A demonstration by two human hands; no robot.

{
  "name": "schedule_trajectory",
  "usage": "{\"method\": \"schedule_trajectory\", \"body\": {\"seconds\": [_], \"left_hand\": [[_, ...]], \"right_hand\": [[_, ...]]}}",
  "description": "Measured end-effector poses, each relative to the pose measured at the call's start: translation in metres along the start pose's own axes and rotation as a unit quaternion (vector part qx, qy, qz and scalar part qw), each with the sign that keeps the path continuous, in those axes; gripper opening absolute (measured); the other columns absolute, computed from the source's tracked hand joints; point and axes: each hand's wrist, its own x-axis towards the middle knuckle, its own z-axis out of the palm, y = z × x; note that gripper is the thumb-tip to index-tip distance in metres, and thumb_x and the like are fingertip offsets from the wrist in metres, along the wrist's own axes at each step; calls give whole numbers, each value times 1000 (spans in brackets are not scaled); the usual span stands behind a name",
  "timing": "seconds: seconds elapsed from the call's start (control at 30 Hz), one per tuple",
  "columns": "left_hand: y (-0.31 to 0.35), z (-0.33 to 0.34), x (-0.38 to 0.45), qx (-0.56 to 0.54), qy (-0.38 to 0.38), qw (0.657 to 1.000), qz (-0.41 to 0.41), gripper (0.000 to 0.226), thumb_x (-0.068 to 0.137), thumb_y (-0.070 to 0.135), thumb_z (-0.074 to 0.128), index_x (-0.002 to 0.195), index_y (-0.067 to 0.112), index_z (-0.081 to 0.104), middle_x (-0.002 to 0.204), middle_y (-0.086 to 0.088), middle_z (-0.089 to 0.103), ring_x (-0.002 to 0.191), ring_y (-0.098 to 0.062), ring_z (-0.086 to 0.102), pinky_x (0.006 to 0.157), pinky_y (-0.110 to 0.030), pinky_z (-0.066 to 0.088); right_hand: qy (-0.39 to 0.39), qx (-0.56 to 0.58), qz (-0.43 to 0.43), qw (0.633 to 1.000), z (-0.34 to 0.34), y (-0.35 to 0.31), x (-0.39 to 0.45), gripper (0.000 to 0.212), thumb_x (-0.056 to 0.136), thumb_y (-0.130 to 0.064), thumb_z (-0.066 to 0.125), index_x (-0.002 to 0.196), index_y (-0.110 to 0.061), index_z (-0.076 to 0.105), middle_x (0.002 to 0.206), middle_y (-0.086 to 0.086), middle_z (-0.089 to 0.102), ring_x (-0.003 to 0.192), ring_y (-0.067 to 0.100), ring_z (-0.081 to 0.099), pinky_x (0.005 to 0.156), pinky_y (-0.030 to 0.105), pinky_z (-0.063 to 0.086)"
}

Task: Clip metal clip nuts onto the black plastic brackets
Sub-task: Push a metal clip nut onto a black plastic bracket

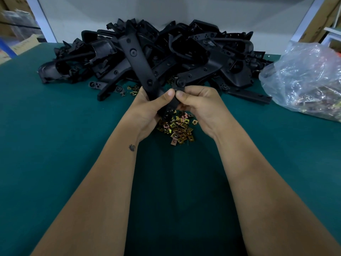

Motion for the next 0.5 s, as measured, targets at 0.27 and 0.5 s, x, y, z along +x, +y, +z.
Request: {"method": "schedule_trajectory", "body": {"seconds": [0.27,0.5], "left_hand": [[-2,6,1,-23,34,999,19,56,85,13,70,136,5,50,130,-13,65,120,-23,63,106,-38,48],[-7,4,8,-111,84,990,-16,36,97,9,60,133,1,57,122,-13,69,112,-26,67,96,-36,55]], "right_hand": [[51,130,34,990,13,6,-1,13,93,-3,61,101,2,69,99,15,70,93,22,66,90,33,54],[93,122,16,988,17,8,2,34,104,-23,45,89,-8,72,82,6,74,71,16,68,68,25,57]]}}
